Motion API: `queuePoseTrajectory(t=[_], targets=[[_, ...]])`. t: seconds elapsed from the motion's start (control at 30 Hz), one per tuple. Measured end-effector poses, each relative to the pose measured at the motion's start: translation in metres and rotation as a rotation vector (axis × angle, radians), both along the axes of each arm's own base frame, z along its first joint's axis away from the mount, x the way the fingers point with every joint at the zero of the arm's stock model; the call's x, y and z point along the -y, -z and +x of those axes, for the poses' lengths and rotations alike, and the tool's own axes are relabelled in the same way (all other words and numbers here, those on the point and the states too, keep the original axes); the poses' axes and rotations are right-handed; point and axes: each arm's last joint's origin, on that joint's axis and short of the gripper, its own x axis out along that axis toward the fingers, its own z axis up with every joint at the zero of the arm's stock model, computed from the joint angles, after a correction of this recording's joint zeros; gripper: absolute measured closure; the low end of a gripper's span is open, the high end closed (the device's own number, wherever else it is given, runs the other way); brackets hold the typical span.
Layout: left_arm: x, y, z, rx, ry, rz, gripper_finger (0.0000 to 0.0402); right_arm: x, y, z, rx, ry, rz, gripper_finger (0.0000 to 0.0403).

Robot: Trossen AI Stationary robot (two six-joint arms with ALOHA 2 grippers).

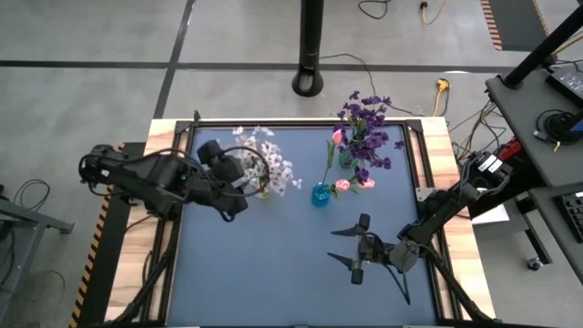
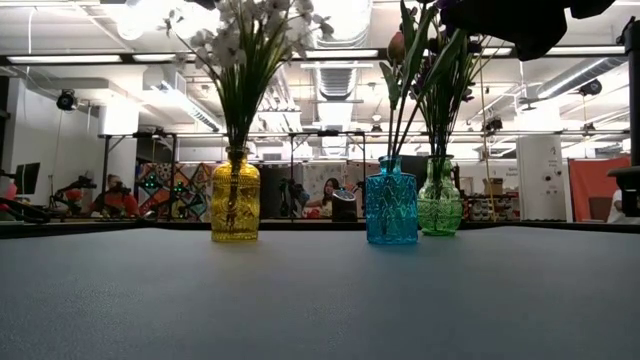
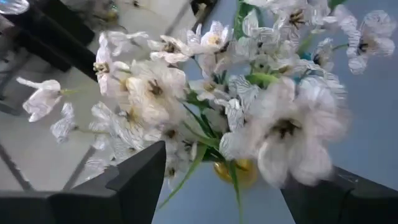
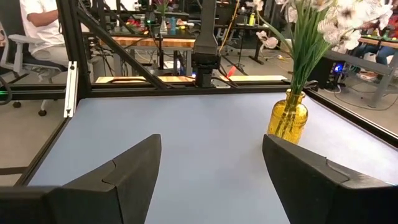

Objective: Sort flowers into vase by color
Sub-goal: Put the white flowers into the yellow flower vase, then return to Home Position

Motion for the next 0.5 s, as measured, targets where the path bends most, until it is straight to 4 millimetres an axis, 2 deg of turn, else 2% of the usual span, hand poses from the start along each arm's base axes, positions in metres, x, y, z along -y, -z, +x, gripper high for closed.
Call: queuePoseTrajectory(t=[0.17,0.27,0.37,0.5], targets=[[0.004,-0.023,-0.014,0.001,0.046,-0.171,0.0131,0.000,0.000,0.000,-0.001,-0.002,-0.002,0.0131],[0.015,-0.030,-0.024,0.000,0.054,-0.257,0.0131,-0.002,0.000,-0.001,-0.010,-0.020,-0.041,0.0128],[0.038,-0.031,-0.036,0.027,0.139,-0.246,0.0131,-0.005,-0.003,-0.006,-0.011,-0.043,-0.081,0.0127],[0.087,-0.026,-0.055,0.102,0.340,-0.202,0.0131,-0.001,-0.013,-0.021,0.006,-0.070,-0.099,0.0130]])
